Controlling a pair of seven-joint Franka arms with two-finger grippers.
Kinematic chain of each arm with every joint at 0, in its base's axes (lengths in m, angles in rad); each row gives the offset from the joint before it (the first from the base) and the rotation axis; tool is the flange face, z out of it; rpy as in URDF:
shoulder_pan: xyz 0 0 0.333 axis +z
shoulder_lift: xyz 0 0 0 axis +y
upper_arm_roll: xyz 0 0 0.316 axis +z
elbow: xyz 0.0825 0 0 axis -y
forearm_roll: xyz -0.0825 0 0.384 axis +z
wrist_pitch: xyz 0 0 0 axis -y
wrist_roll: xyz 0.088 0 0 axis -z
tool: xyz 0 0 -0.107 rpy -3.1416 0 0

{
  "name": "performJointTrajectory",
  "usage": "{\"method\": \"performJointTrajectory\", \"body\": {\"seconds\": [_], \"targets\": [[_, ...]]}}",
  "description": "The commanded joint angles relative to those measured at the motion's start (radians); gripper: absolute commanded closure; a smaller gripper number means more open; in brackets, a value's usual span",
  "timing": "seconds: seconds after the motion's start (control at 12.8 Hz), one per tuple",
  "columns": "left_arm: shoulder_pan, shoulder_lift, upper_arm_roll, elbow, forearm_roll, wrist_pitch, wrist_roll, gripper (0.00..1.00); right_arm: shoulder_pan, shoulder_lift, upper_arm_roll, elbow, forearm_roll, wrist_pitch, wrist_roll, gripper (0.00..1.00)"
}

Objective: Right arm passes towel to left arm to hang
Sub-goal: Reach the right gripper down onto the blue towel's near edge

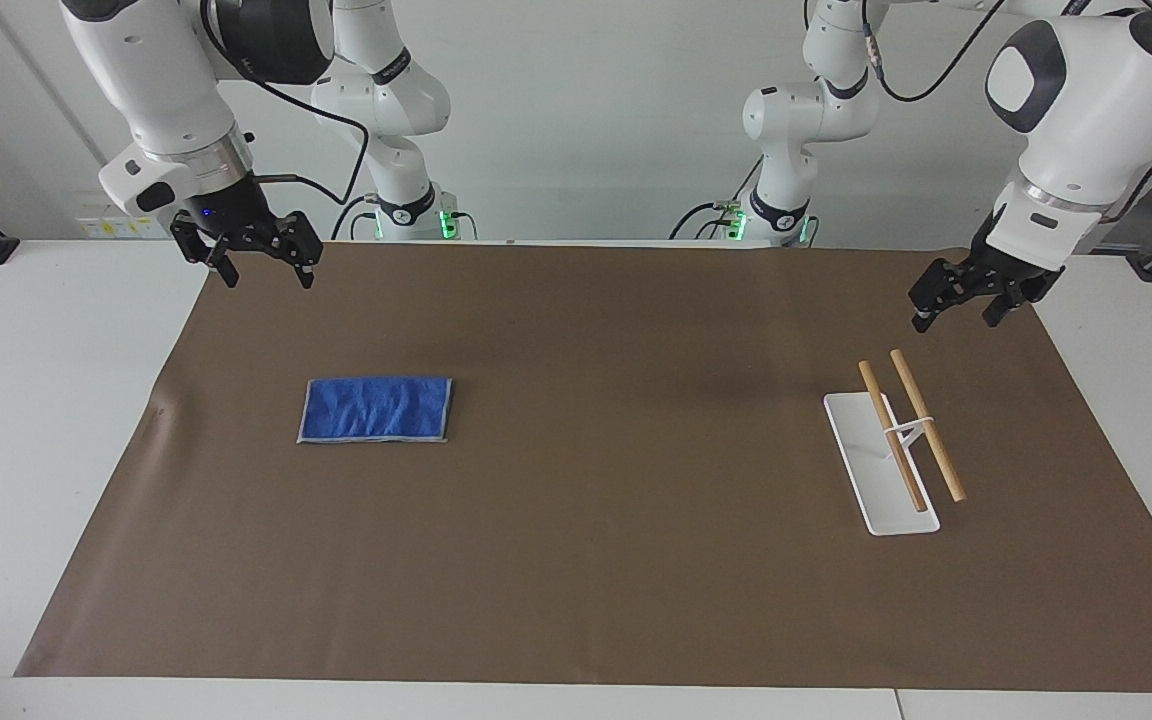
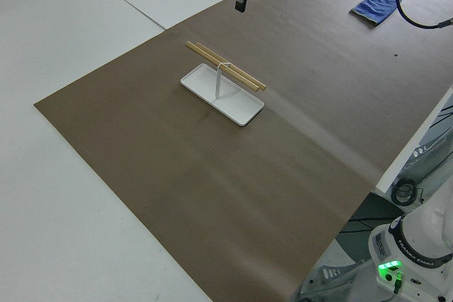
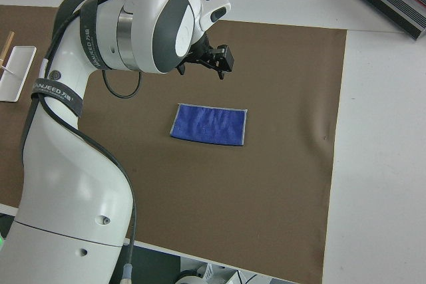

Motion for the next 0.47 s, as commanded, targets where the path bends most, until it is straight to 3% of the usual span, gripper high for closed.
{"method": "performJointTrajectory", "body": {"seconds": [0.0,0.39], "targets": [[0.004,-0.023,0.003,-0.026,-0.018,0.006,0.009,0.00,0.011,-0.005,0.007,-0.138,0.008,0.157,-0.031,0.00],[0.004,-0.023,0.003,-0.026,-0.018,0.006,0.007,0.00,0.042,0.082,0.009,-0.324,0.009,0.406,-0.077,0.00]]}}
